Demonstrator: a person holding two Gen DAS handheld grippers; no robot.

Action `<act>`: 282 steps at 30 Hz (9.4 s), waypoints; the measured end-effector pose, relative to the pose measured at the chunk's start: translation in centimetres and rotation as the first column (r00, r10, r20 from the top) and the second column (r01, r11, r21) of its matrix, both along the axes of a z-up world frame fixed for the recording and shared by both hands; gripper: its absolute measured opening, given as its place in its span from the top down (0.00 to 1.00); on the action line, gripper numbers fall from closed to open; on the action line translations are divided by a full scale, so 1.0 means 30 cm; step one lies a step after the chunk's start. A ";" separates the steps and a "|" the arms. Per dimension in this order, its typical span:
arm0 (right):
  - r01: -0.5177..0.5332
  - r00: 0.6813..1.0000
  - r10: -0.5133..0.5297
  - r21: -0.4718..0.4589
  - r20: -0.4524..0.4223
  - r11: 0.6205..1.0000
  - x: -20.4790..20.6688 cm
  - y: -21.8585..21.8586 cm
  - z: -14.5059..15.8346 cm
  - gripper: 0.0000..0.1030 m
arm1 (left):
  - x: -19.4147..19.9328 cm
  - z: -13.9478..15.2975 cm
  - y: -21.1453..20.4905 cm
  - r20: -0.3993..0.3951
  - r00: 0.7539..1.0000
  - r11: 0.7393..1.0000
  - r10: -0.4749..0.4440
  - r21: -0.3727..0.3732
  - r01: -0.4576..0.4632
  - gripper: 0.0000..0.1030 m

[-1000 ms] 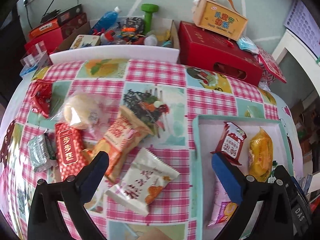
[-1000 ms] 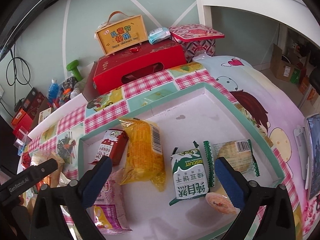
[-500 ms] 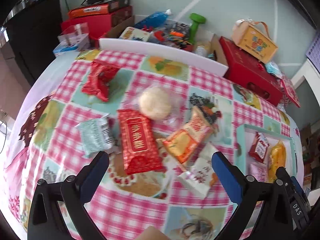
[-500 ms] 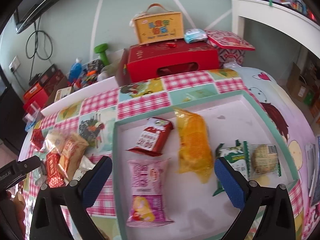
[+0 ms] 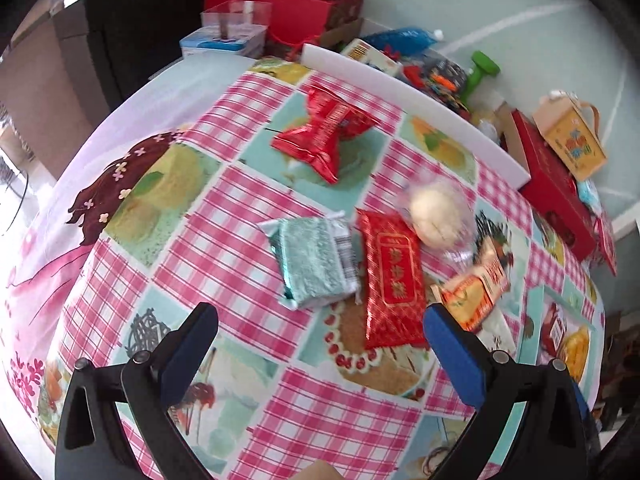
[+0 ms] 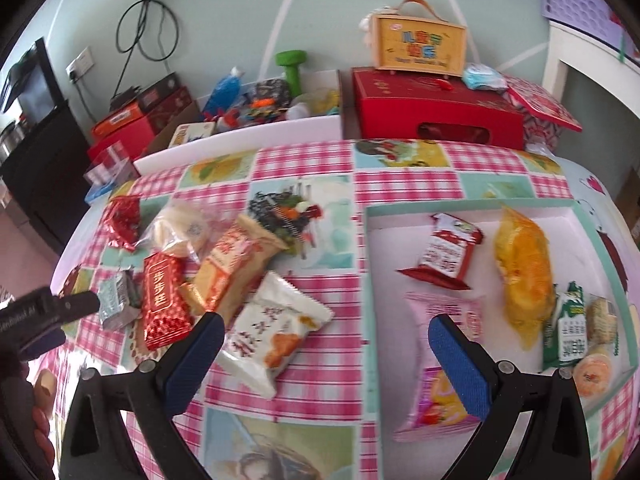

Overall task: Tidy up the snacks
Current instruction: 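Move both tools back toward the snack pile, then grasp the green wafer pack with the left tool while the right tool grasps the white cookie packet, then carry the wafer pack and cookie packet over the white tray, then open both tools to drop the wafer pack and cookie packet in the tray, then move both tools back over the remaining snacks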

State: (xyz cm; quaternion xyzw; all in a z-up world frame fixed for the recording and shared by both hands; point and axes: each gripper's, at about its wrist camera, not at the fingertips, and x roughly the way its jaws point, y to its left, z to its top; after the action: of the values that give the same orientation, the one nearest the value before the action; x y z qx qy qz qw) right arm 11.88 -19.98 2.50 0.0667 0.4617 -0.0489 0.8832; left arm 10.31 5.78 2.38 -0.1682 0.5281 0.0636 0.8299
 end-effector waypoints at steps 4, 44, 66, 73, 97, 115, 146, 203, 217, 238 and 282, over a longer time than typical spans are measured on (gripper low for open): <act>-0.017 1.000 0.017 -0.010 -0.001 1.000 0.017 0.046 -0.019 0.01 | 0.020 -0.017 0.041 0.002 0.999 0.999 0.032 -0.012 -0.032 0.01; -0.062 0.992 0.062 0.006 -0.110 0.998 0.091 0.082 -0.185 0.38 | 0.162 -0.165 -0.002 -0.073 0.995 0.997 -0.065 0.034 0.068 0.50; -0.091 0.978 0.088 -0.008 -0.189 0.996 -0.009 0.060 -0.164 0.42 | -0.008 -0.179 -0.134 -0.135 0.970 0.979 -0.201 -0.008 0.202 0.50; -0.093 0.976 0.093 0.009 -0.195 0.996 -0.031 0.051 -0.164 0.42 | -0.023 -0.162 -0.252 -0.131 0.951 0.959 -0.282 -0.023 0.281 0.50; -0.095 0.977 0.081 -0.064 -0.197 0.993 -0.014 0.095 -0.202 0.28 | 0.000 -0.181 -0.325 -0.149 0.938 0.950 -0.313 -0.045 0.310 0.50; -0.070 0.985 0.066 -0.025 -0.160 0.997 -0.034 0.086 -0.158 0.43 | -0.008 -0.153 -0.344 -0.119 0.939 0.947 -0.322 -0.030 0.321 0.50; 0.211 0.977 -0.212 0.043 0.008 0.977 -0.160 -0.275 0.072 0.43 | -0.068 0.058 -0.462 0.042 0.921 0.922 -0.387 0.005 0.387 0.50; 0.452 0.891 -0.453 0.063 -0.005 0.890 -0.188 -0.749 -0.015 0.11 | 0.085 0.032 -1.097 0.026 0.811 0.807 -0.585 0.124 0.578 0.09; 0.442 0.897 -0.442 0.034 0.001 0.896 -0.179 -0.731 -0.001 0.00 | 0.101 0.012 -0.981 0.027 0.870 0.864 -0.492 0.142 0.484 0.03; 0.365 0.929 -0.367 -0.037 -0.056 0.930 -0.157 -0.585 0.042 0.00 | 0.030 -0.006 -0.755 -0.040 0.892 0.883 -0.450 0.131 0.451 0.03; -0.060 0.997 0.060 0.014 -0.053 0.998 0.008 0.039 -0.073 0.00 | 0.076 -0.121 -0.159 -0.130 0.989 0.996 -0.065 0.059 0.073 0.03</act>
State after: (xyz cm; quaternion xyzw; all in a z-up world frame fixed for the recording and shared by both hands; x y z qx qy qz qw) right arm 12.11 -18.82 0.30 0.0568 0.4872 -0.0213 0.8712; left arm 12.58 1.02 -1.25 -0.1191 0.5834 0.0623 0.8010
